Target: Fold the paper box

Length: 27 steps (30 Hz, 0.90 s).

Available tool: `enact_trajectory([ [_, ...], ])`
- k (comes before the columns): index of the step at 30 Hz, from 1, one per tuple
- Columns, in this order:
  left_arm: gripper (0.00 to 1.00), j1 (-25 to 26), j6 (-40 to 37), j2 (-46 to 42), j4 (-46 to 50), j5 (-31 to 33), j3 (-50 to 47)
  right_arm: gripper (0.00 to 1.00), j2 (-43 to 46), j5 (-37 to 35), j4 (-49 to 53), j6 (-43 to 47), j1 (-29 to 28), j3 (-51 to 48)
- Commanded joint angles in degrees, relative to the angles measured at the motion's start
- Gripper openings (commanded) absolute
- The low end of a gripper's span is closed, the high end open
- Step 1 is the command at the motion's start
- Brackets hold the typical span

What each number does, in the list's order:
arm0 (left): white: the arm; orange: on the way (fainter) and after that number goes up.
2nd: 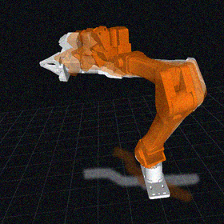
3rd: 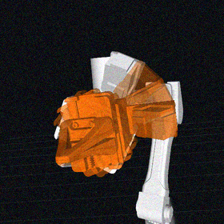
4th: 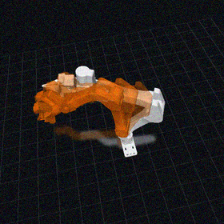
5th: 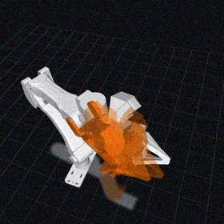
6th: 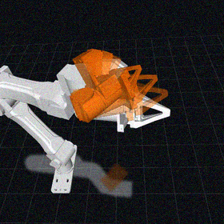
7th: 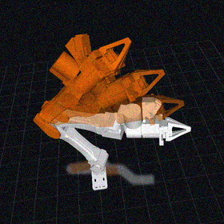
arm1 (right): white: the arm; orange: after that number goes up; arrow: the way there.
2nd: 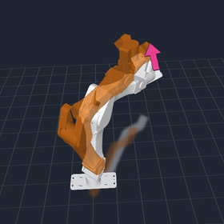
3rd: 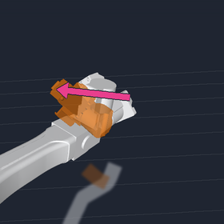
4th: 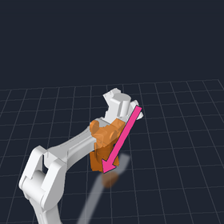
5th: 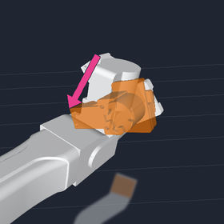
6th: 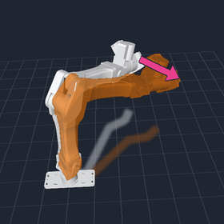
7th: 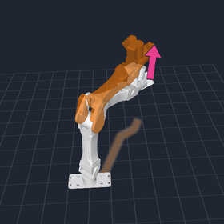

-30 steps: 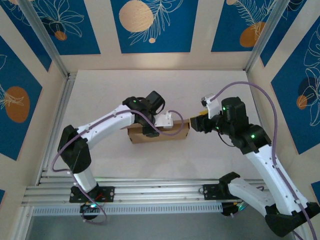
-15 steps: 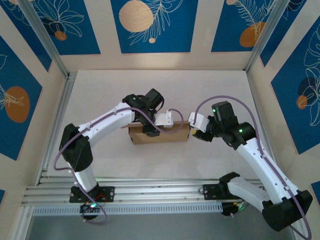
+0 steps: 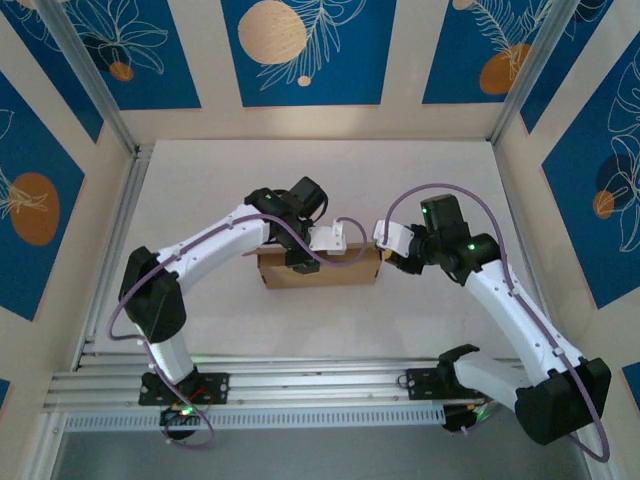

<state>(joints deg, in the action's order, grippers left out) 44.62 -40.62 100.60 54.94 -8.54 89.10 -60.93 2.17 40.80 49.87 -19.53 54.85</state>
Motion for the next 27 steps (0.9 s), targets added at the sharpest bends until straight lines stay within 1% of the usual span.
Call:
enact_trajectory([
  [1,0.4,-0.32,0.6,1.86,1.31,-5.8,-0.07,0.14,-1.47,2.27,-1.38,-0.56,-0.59,1.32],
  [3,0.4,-0.31,0.63,1.59,1.13,-5.53,-0.07,0.05,-2.61,1.44,-0.99,-1.28,-0.74,2.3],
  [5,0.4,-0.32,0.88,1.45,0.86,-5.53,-0.24,0.0,-3.22,0.69,-0.94,-2.27,-1.05,2.95],
  [9,0.47,-0.35,1.57,1.05,0.18,-4.96,-0.43,0.0,-4.08,1.45,0.69,-9.09,-1.13,6.57],
  [11,0.55,-0.45,2.29,0.8,-0.5,-4.59,-0.42,0.0,-4.61,1.63,1.49,-13.65,-1.27,8.06],
  [13,0.6,-0.79,3.92,0.28,-1.59,-4.64,-0.26,0.0,-5.28,1.8,2.49,-17.4,-1.37,9.07],
  [16,0.64,-2.05,7.68,-1.4,-4.27,-5.71,-0.21,0.0,-6.53,1.11,4.21,-22.84,-1.41,10.37],
  [20,0.66,-3.98,11.79,-4.38,-8.86,-6.62,-1.61,0.0,-9.43,0.03,7.47,-28.22,-1.61,13.13],
  [27,0.66,-4.2,12.7,-4.3,-8.72,-5.29,-2.35,0.0,-13.93,0.11,11.71,-37.09,-2.07,18.84],
])
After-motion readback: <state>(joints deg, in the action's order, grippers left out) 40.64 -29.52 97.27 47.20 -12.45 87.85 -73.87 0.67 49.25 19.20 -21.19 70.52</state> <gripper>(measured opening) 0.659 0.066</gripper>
